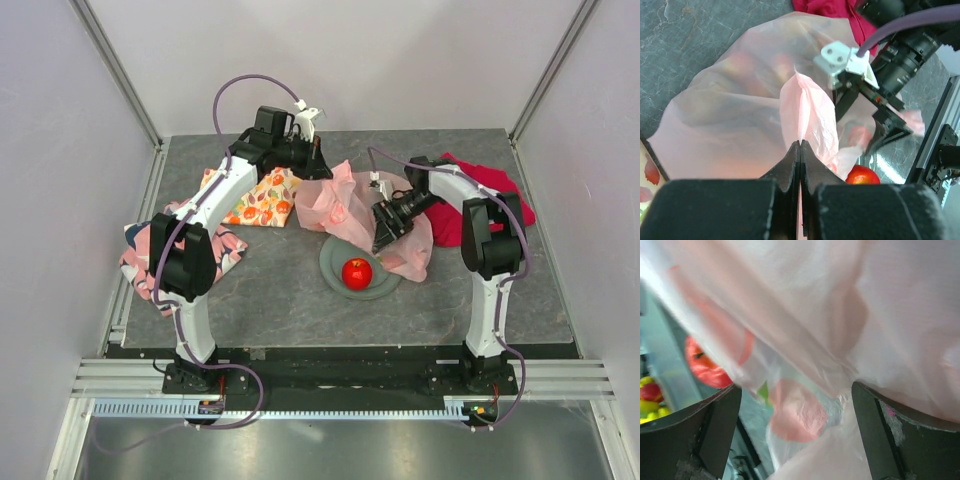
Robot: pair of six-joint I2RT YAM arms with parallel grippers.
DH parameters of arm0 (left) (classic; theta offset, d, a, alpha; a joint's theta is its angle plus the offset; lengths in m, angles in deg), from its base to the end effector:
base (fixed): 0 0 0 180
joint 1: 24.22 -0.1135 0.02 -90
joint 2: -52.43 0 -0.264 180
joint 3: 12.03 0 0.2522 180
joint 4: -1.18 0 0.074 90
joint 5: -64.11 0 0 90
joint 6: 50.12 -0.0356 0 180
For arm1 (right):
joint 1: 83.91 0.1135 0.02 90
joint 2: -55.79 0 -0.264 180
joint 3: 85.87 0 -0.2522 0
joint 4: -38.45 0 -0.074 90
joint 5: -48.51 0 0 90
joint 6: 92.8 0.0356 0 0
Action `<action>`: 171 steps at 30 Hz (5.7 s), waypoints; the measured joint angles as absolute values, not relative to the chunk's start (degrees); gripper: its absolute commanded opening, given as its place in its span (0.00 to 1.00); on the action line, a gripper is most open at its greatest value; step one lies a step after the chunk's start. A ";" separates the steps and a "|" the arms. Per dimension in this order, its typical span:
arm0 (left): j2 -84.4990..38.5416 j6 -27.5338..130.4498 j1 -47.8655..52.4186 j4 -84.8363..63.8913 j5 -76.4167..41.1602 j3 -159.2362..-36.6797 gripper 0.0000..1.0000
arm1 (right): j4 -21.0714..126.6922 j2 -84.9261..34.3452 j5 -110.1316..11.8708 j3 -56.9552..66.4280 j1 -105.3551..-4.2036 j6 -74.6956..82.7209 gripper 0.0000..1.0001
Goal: Take the fake fruits out of the plastic bag
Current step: Place the fake fruit on the plate, then adjust the plastic bag at the center of the board, then take out the fake fruit from the plastic bag.
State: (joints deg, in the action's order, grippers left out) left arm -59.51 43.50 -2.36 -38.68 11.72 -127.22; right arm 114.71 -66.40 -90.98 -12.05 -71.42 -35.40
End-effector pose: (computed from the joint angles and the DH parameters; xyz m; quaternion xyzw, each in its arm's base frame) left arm 0.4118 -0.1886 0.3117 0.2770 0.8121 -0.3747 0.3513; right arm 0.3839 0.1128 0.1703 -0.3405 0.8418 0.4152 0.0554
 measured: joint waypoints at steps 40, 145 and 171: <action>-30.01 33.97 -2.44 -48.50 14.82 -109.01 0.41 | 97.78 -37.44 -65.70 -26.48 -75.85 -18.07 0.98; -28.85 50.49 -0.32 -30.03 -3.19 -97.40 0.02 | 93.12 -44.15 -76.86 -12.77 -57.47 -19.80 0.22; -28.63 56.74 -6.01 -30.33 5.77 -95.11 0.01 | 83.50 -74.53 -57.50 -38.15 -51.68 -11.29 0.91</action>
